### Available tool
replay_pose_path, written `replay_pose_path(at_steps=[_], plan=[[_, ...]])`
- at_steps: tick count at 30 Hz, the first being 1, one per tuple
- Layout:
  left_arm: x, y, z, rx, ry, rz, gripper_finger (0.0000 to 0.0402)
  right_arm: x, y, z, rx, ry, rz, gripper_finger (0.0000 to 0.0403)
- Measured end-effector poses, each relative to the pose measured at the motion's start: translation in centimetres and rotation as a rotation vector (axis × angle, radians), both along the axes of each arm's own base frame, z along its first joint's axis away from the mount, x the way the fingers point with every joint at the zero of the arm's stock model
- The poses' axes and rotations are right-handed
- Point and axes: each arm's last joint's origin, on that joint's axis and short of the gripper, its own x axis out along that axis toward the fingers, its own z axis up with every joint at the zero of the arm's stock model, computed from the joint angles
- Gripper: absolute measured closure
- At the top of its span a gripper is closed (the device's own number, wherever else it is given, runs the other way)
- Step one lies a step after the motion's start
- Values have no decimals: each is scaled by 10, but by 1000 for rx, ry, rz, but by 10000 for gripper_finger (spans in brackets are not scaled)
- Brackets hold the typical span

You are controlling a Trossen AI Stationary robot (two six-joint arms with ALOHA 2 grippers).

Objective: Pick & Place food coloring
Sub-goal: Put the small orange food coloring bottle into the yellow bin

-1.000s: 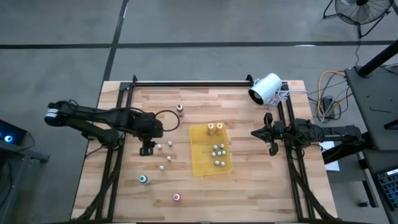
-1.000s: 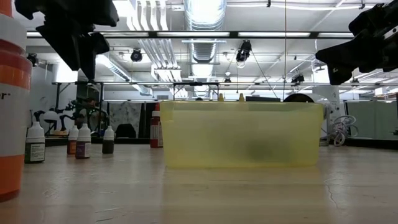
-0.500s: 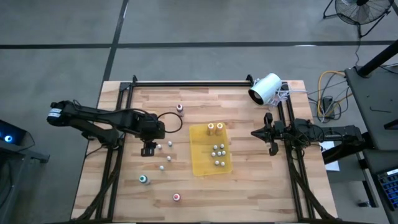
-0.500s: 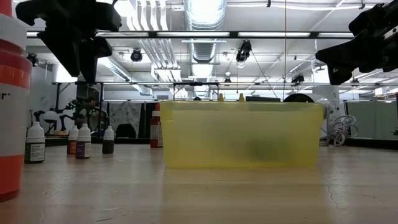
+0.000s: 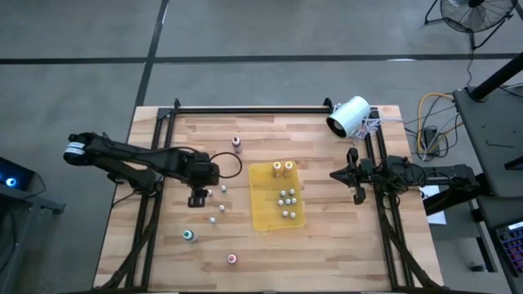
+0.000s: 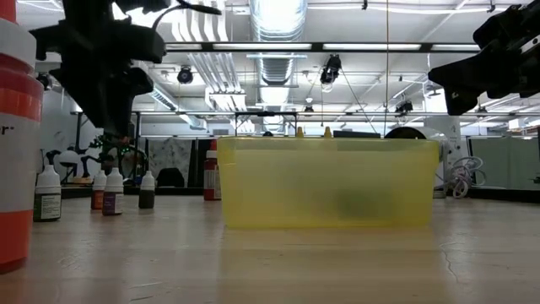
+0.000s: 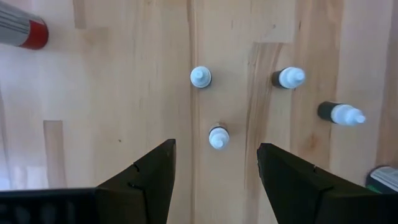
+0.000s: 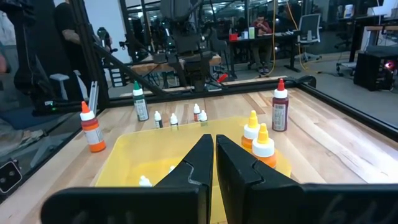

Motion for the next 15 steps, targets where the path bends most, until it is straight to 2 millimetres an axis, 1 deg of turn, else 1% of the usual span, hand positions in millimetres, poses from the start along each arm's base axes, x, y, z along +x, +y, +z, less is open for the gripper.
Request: replay_pose_path(at_steps=[8,11,15], plan=[[-6,0,-23,-9,38,-7,204,0,0,0,-1,0,0,390],[-7,0,-29,-24,35,-20,204,0,0,0,0,0,0,390],[-6,-1,-34,-34,12,-79,204,0,0,0,1,0,0,390]])
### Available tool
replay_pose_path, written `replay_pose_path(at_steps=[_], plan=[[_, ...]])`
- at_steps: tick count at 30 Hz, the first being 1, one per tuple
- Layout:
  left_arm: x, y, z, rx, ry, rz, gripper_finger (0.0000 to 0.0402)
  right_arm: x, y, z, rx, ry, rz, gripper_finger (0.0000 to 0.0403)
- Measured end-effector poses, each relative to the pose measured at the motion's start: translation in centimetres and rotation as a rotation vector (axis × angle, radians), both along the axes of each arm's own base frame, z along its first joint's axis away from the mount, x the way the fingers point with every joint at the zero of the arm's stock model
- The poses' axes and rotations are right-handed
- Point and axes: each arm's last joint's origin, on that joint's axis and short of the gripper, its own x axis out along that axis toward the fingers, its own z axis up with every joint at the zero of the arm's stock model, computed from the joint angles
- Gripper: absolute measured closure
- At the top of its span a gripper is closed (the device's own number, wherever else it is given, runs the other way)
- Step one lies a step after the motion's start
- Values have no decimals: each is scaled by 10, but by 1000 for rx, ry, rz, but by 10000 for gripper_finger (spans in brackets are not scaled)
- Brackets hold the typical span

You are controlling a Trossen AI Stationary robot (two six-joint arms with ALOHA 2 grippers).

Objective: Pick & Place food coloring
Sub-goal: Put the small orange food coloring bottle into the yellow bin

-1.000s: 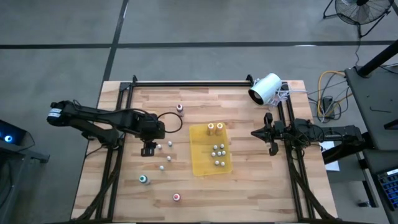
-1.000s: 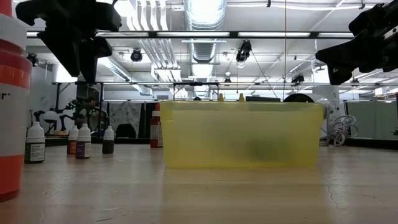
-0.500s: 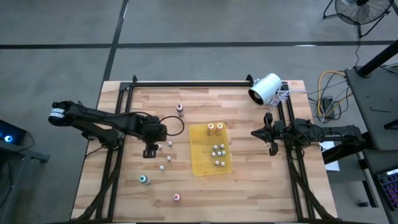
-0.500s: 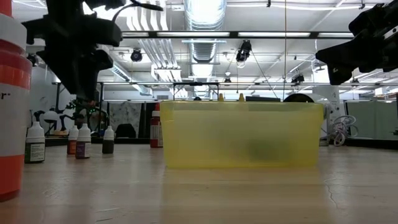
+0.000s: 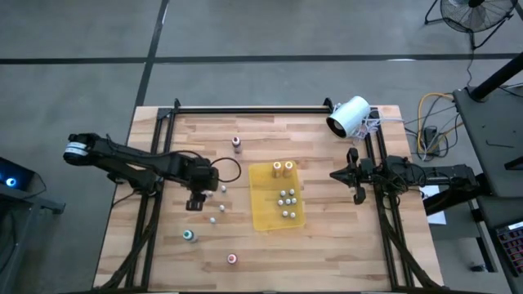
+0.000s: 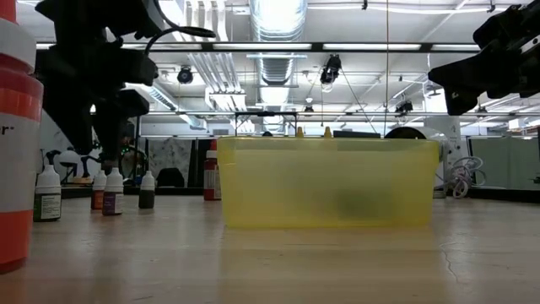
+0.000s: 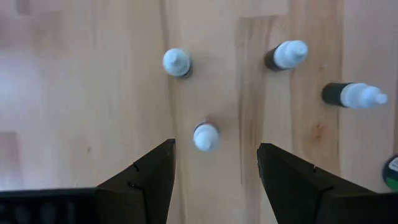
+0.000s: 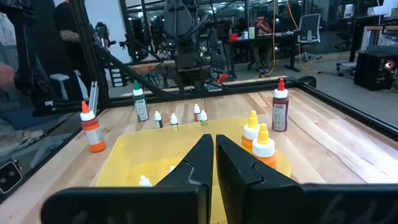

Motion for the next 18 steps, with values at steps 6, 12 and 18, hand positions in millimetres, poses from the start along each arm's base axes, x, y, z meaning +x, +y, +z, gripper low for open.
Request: replay_pose_path(at_steps=[6,12,18], plan=[[-2,0,-11,5,-8,-24,204,0,0,0,0,0,0,390],[-3,0,-18,7,-12,-28,204,0,0,0,0,0,0,390],[-2,0,-27,8,-5,-27,204,0,0,0,-2,0,0,390]])
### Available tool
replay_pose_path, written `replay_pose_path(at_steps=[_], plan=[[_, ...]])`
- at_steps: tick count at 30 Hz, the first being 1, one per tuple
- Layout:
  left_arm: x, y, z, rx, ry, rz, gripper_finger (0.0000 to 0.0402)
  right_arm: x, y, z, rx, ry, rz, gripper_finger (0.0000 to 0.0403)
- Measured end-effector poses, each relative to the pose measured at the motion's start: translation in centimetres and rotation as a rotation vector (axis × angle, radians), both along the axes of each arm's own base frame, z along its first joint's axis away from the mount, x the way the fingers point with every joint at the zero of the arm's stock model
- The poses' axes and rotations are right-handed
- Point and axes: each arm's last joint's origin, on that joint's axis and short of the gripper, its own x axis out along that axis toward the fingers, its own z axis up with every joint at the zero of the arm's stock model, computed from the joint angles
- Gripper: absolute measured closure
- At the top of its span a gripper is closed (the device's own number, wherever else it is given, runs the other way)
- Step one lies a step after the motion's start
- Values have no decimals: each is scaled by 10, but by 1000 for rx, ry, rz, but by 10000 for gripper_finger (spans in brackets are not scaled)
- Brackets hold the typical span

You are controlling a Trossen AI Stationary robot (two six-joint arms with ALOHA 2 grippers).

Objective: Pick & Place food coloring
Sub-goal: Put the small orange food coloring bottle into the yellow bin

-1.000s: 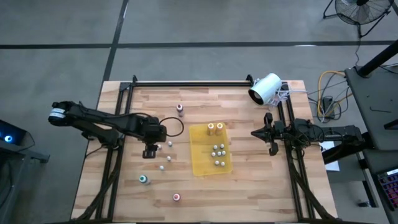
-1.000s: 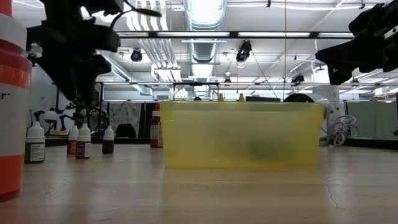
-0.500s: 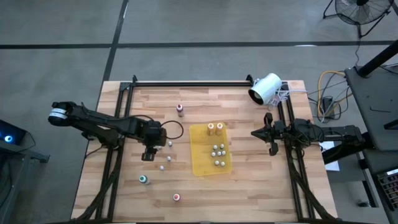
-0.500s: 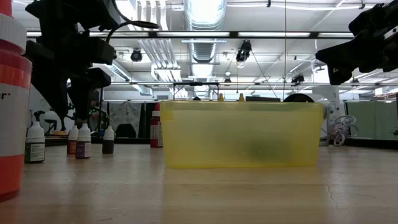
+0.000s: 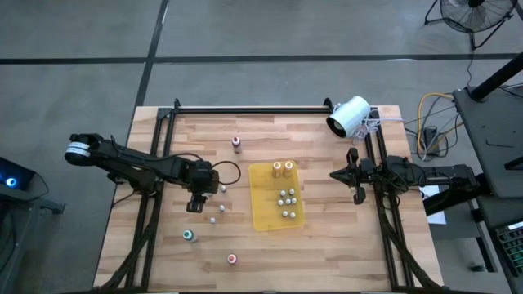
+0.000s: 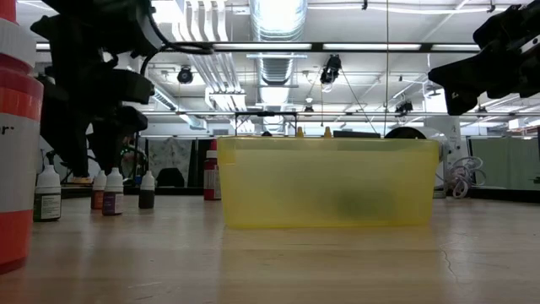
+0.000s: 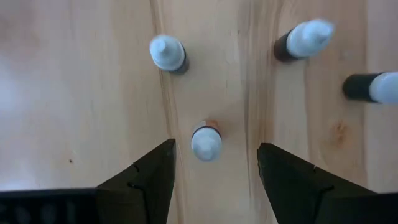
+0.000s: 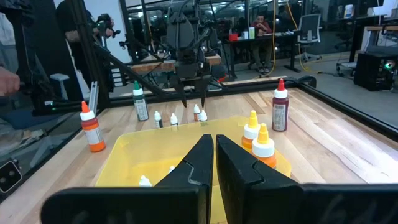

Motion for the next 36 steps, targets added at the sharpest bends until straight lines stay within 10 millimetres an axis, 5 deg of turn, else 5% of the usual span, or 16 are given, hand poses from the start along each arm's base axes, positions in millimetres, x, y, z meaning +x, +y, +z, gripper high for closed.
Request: replay_pose_path(at_steps=[18,36], plan=[[12,-1,-19,4,48,5,213,0,0,0,2,0,0,390],[12,-1,-19,1,52,19,314,0,0,0,0,0,0,390]])
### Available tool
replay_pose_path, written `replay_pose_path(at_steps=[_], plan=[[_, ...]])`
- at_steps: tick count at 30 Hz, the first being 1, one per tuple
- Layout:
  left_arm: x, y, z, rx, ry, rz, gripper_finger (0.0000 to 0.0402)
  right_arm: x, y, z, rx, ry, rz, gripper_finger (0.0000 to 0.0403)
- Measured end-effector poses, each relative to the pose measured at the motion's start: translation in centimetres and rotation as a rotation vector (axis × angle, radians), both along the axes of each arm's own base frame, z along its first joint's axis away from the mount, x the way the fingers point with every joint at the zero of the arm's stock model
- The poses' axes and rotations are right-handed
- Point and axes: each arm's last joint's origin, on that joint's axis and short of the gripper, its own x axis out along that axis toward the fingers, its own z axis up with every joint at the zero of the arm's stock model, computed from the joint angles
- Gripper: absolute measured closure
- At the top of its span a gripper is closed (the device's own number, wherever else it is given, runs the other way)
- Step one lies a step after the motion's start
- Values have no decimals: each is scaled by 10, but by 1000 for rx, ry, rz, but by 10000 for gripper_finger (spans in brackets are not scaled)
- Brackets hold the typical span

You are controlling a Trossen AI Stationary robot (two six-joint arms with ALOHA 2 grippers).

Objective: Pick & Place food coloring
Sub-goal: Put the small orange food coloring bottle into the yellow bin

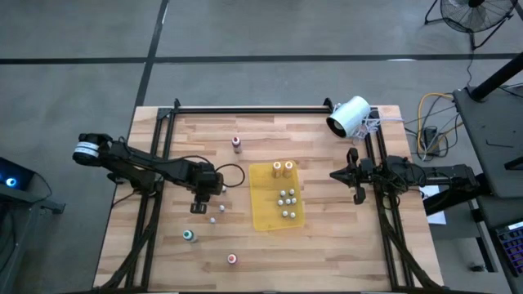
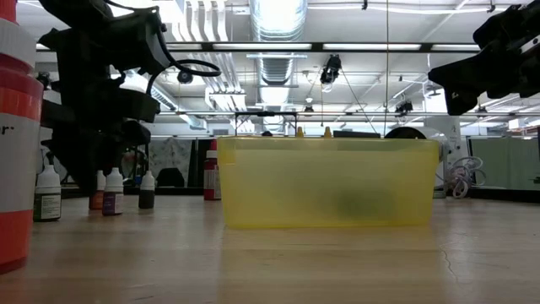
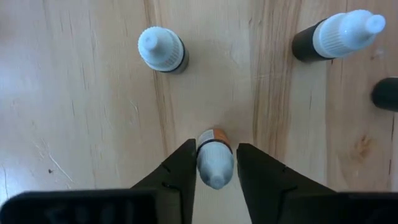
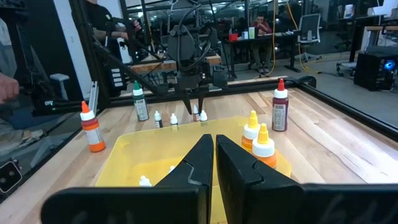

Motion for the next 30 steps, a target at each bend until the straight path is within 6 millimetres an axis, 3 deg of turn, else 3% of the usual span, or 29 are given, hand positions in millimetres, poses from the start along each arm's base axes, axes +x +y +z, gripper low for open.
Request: replay_pose_path(at_steps=[9,15,26,30], plan=[[0,0,1,8,4,2,341,0,0,0,2,0,0,390],[6,0,16,19,0,1,342,0,0,0,1,0,0,390],[38,-3,75,11,-170,-18,343,0,0,0,0,0,0,390],[54,-2,87,17,-203,-32,343,0,0,0,0,0,0,390]])
